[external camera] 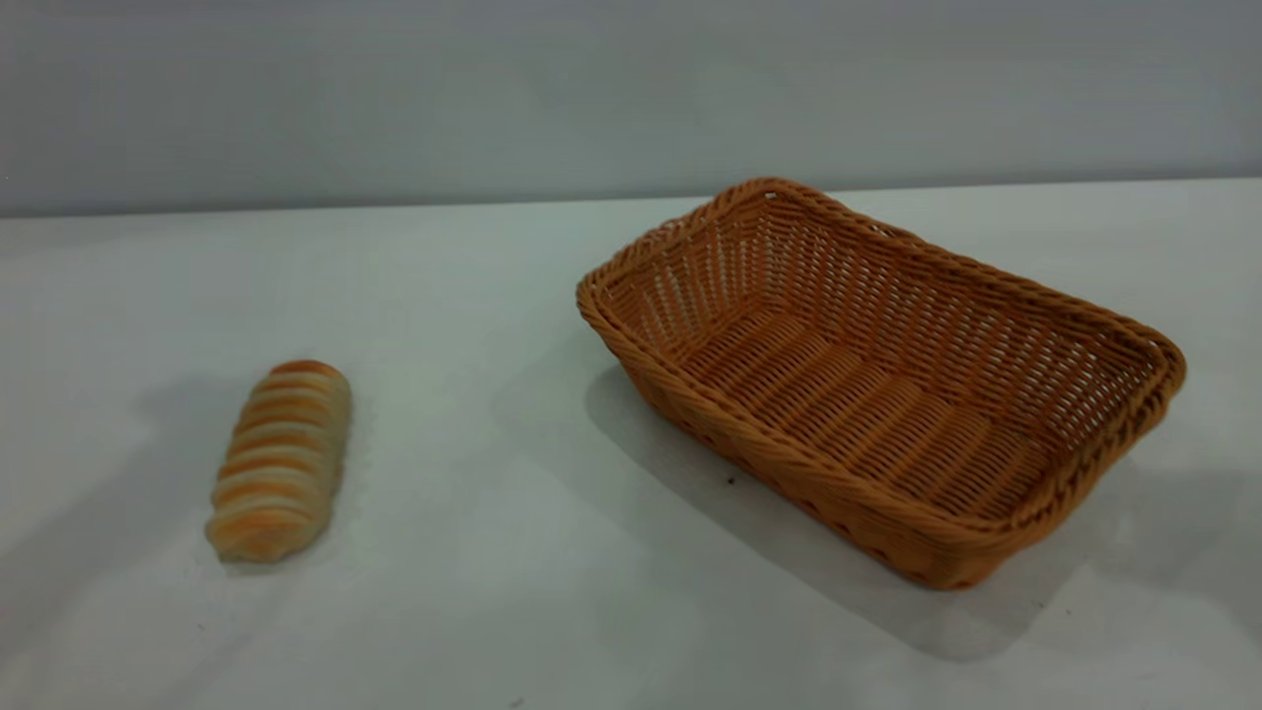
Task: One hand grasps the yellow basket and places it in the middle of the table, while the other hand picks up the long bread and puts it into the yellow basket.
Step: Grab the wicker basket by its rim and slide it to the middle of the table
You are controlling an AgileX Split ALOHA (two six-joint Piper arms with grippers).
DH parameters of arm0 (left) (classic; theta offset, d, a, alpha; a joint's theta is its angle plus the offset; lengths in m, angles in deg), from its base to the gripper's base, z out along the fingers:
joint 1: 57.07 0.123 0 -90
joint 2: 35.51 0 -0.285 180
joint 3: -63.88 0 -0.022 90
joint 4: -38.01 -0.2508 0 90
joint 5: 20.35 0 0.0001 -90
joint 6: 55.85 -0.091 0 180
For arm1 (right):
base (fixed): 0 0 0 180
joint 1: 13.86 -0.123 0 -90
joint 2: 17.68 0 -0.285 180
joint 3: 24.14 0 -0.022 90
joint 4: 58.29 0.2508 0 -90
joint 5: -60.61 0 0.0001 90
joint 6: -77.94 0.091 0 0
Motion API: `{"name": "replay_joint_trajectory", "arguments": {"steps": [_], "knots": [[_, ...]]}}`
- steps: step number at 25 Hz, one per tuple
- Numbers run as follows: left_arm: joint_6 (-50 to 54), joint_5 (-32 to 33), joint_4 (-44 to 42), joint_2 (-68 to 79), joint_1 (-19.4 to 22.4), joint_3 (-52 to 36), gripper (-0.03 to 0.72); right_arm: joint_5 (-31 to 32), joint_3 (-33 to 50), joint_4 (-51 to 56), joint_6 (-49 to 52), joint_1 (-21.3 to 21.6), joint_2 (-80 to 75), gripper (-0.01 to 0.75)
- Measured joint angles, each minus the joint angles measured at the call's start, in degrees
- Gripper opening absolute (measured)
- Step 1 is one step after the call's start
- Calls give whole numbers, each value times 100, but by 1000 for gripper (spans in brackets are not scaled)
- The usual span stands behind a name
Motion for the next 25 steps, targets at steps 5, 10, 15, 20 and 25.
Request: {"name": "replay_joint_trajectory", "arguments": {"steps": [5, 10, 15, 20, 25], "knots": [[-86, 372, 0, 1112, 0, 1269, 413, 593, -657, 197, 0, 0, -617, 489], [-105, 580, -87, 1958, 0, 2210, 413, 921, -1019, 564, 39, 0, -1241, 515], [-99, 586, -115, 2618, 0, 2548, 413, 1004, -1049, 576, 506, 0, -1702, 518], [-99, 572, -113, 3077, 0, 2563, 413, 1263, -1055, 119, 1070, 25, -2073, 518], [-81, 502, -124, 3278, 0, 2563, 413, 1608, -1055, -204, 1493, 304, -2200, 518]]}}
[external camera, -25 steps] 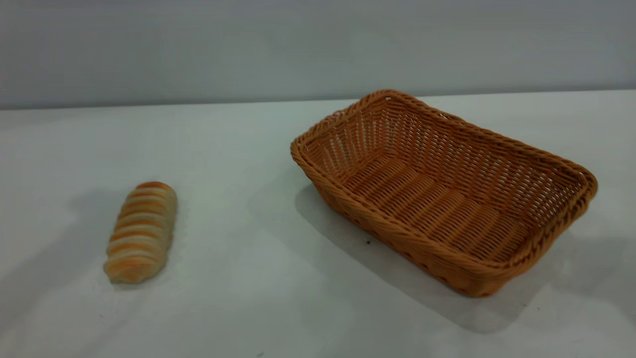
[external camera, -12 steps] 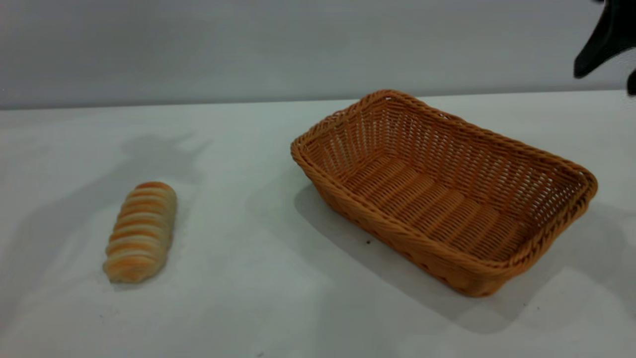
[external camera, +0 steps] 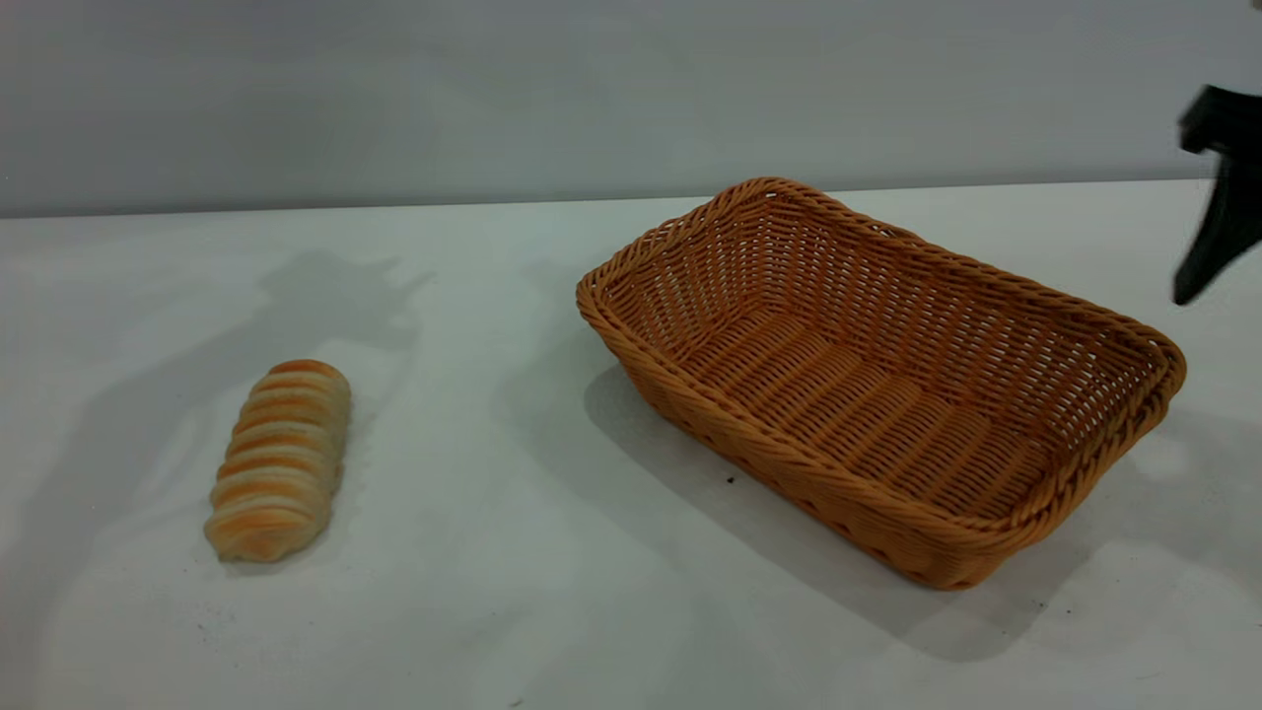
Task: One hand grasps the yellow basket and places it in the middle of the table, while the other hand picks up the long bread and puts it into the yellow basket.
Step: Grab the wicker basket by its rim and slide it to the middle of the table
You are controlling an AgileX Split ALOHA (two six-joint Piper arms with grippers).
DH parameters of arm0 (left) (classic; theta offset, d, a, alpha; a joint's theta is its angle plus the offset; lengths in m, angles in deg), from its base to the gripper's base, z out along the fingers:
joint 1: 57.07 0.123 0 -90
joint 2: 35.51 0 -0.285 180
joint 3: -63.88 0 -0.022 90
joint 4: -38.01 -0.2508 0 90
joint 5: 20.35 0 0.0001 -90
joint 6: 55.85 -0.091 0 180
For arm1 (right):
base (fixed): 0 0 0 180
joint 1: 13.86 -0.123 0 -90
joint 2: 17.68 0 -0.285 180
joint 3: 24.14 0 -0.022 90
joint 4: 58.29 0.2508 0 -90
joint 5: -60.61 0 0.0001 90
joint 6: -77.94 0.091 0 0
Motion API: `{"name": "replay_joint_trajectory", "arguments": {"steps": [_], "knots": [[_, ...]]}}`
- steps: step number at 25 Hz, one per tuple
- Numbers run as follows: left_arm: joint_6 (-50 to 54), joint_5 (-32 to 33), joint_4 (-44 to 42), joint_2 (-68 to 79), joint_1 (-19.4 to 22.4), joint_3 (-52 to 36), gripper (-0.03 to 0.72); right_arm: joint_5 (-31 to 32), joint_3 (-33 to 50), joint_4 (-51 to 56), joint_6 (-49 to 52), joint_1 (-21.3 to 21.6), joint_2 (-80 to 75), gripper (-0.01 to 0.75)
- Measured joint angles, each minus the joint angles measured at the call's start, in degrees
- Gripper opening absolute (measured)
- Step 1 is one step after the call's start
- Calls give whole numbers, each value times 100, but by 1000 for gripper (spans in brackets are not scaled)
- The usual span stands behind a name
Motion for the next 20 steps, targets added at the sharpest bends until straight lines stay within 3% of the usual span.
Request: {"name": "replay_joint_trajectory", "arguments": {"steps": [13, 20], "knots": [[0, -120, 17, 21, 0, 13, 413, 673, 12, 631, -21, -16, -6, 518], [0, -109, 101, 21, 0, 30, 413, 244, 449, 817, -85, -357, -174, 518]]}}
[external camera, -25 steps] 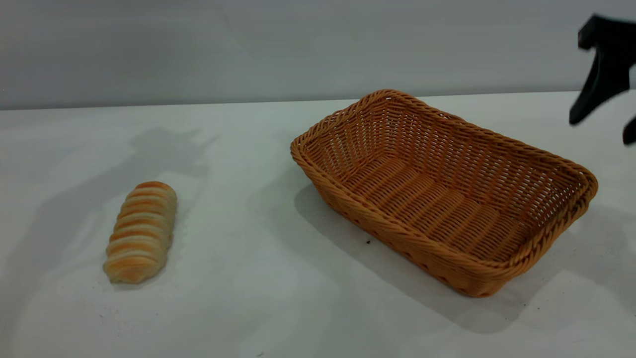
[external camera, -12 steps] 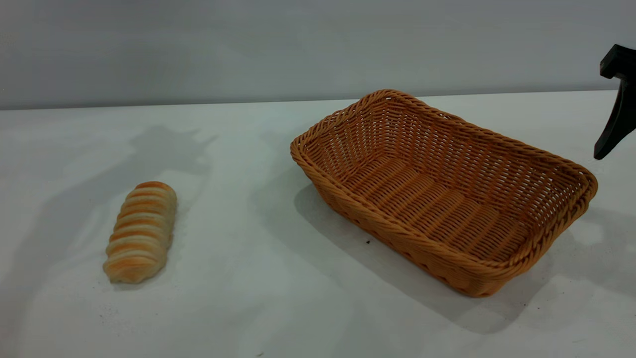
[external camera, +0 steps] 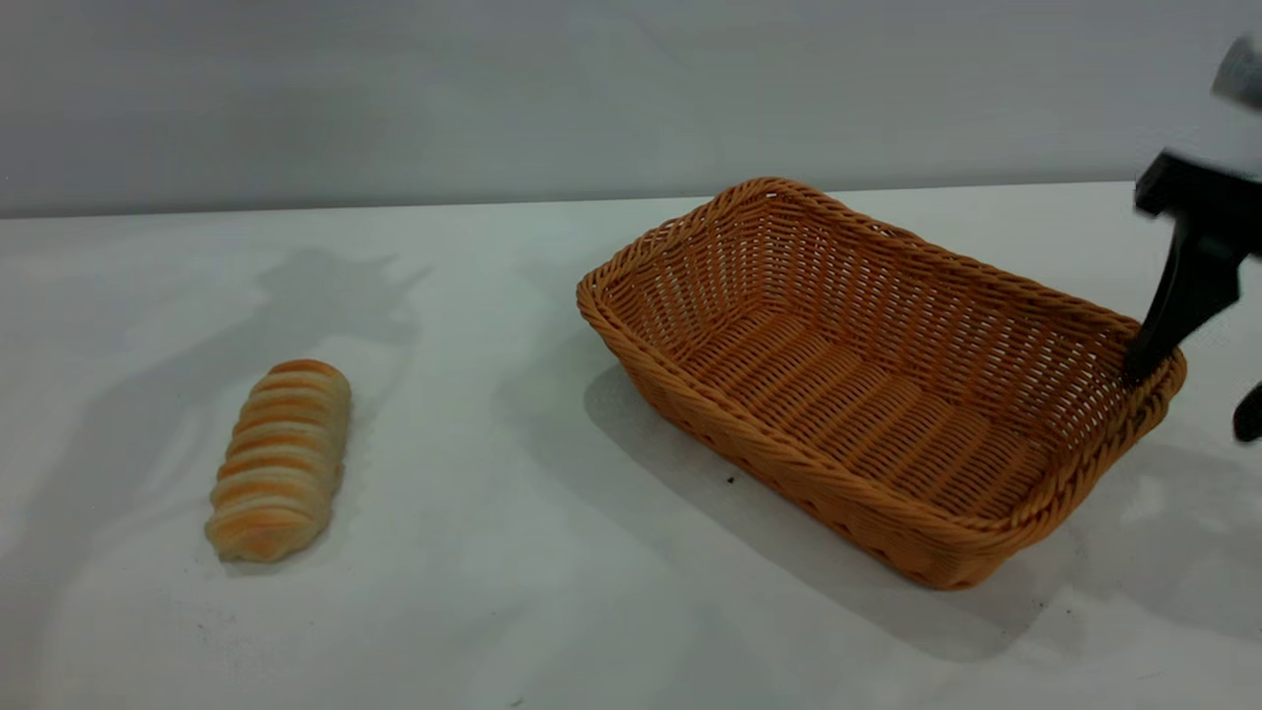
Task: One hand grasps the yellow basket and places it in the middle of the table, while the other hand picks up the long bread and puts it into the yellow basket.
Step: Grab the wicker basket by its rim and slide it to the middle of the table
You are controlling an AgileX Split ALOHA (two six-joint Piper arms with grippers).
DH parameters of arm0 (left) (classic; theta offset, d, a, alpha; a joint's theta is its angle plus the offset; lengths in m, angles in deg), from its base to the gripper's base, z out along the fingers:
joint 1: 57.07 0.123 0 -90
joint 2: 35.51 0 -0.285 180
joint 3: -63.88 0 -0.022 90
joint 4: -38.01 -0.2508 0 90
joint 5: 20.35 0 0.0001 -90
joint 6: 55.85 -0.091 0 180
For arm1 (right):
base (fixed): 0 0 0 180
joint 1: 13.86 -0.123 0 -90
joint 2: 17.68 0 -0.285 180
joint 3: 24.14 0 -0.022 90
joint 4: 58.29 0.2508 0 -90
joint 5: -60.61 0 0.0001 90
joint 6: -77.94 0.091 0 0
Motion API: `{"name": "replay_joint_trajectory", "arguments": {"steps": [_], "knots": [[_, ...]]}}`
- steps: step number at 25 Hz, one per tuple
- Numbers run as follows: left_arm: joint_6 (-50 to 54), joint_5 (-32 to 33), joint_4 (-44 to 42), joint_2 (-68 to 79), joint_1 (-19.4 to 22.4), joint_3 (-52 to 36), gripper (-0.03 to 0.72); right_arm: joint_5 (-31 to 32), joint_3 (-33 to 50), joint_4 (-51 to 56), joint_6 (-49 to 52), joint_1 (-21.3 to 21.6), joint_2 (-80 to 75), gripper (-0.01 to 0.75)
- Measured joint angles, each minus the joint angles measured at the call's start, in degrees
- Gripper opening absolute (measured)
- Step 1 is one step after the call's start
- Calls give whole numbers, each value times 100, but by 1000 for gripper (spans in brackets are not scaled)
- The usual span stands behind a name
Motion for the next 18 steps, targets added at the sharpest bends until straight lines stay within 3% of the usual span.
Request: {"name": "replay_joint_trajectory", "arguments": {"steps": [10, 18], "knots": [[0, 43, 6, 0, 0, 0, 408, -298, 20, 1172, -930, -72, -360, 518], [0, 55, 6, 0, 0, 0, 405, -475, 20, 1395, -1151, -118, -725, 518]]}}
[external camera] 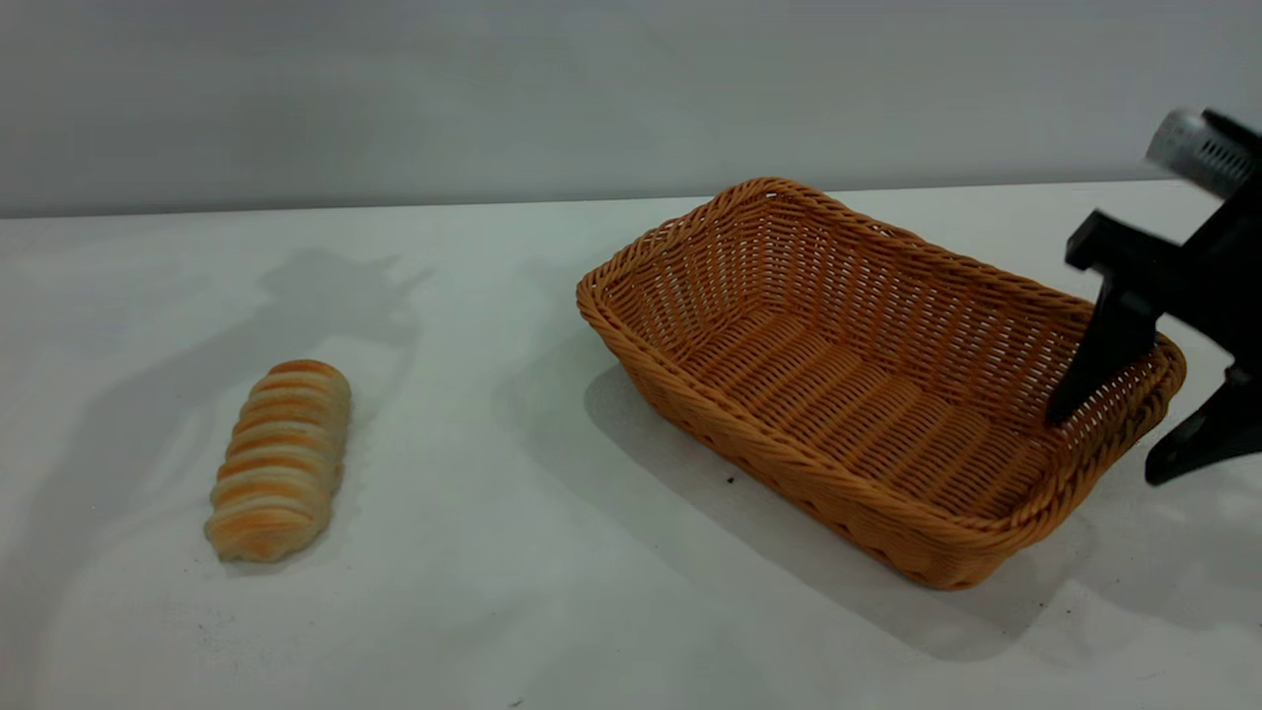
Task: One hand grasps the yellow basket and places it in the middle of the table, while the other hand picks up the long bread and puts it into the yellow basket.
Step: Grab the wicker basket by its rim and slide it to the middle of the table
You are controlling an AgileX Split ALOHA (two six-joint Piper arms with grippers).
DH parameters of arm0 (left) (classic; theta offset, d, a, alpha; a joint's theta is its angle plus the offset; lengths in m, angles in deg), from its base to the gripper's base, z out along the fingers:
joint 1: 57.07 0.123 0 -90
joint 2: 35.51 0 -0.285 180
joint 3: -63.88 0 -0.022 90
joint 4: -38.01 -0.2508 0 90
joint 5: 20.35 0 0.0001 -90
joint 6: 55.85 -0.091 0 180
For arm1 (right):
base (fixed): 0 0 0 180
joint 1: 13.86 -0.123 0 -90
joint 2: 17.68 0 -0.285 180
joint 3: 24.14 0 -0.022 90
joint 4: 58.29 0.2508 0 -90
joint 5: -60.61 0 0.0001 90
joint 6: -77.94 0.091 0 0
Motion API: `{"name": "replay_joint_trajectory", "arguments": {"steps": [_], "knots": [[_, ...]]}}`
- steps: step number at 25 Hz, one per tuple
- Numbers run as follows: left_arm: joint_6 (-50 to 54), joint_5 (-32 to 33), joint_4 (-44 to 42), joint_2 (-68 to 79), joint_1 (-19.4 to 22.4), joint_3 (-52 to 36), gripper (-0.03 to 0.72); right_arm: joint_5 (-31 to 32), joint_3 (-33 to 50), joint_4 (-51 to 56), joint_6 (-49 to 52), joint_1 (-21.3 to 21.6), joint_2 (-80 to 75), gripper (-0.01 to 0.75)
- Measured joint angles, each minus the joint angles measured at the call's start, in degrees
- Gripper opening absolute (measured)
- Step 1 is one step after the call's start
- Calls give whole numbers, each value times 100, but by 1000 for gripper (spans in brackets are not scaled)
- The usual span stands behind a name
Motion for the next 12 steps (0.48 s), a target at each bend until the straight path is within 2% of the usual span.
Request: {"name": "replay_joint_trajectory", "arguments": {"steps": [12], "knots": [[-8, 0, 11, 0, 0, 0, 405, -326, 0, 1064, -1129, -4, -653, 513]]}}
